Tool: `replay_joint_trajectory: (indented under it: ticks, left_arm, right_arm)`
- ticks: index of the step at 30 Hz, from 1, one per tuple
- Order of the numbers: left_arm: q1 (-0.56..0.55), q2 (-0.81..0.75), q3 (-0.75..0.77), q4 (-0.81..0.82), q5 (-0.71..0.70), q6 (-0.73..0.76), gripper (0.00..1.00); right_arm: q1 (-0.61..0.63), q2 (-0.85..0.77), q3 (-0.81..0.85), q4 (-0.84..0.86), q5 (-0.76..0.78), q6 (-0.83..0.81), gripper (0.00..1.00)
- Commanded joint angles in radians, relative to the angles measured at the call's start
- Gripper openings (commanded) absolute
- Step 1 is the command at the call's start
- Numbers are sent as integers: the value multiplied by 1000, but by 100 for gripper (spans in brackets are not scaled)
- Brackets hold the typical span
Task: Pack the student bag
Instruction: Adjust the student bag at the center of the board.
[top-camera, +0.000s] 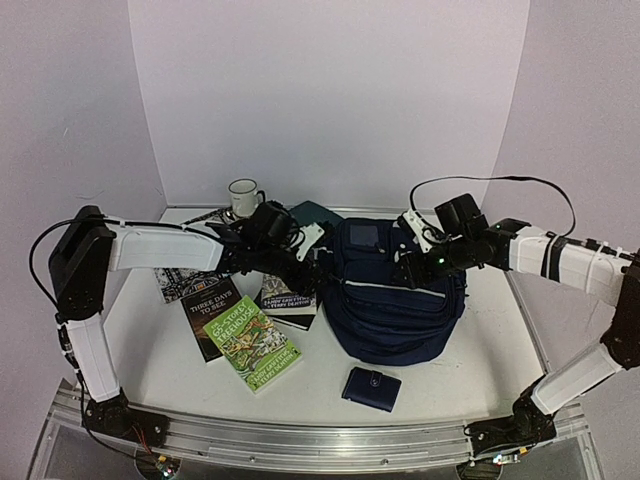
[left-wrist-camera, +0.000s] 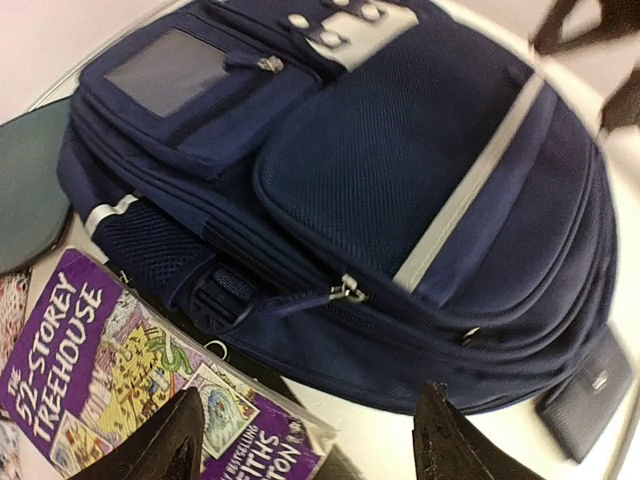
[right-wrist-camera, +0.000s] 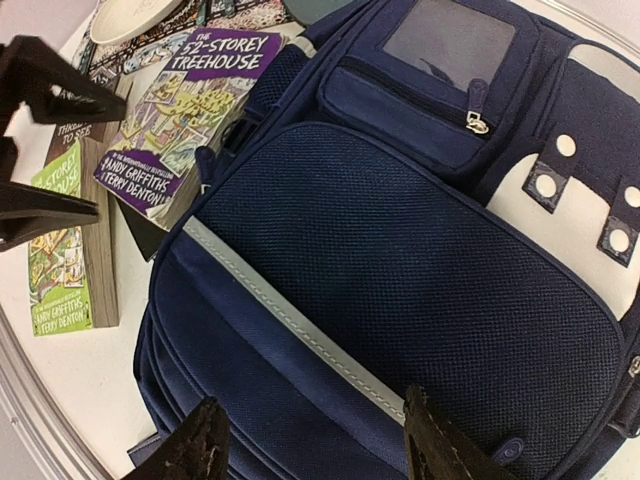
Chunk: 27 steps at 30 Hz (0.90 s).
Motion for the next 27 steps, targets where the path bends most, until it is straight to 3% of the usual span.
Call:
replay_joint_trajectory:
  ticks: [1, 8, 14, 20, 22, 27]
  left_arm:
    - [5, 68, 31, 30, 43, 311, 73]
    - [41, 164, 103, 30, 78, 515, 73]
    - [68, 178, 120, 84, 99, 601, 72]
    - [88, 182, 97, 173, 219, 671, 71]
    - [88, 193, 102, 174, 255, 690, 68]
    - [90, 241, 140, 171, 307, 710, 51]
  right_arm:
    - [13, -10, 10, -4, -30, -42, 61]
    - [24, -35, 10, -9, -53, -50, 61]
    - [34, -35, 11, -14, -69, -56, 61]
    - [37, -21, 15, -15, -65, -59, 61]
    - [37, -16, 20, -17, -65, -59, 61]
    - [39, 0, 38, -20, -63, -62, 61]
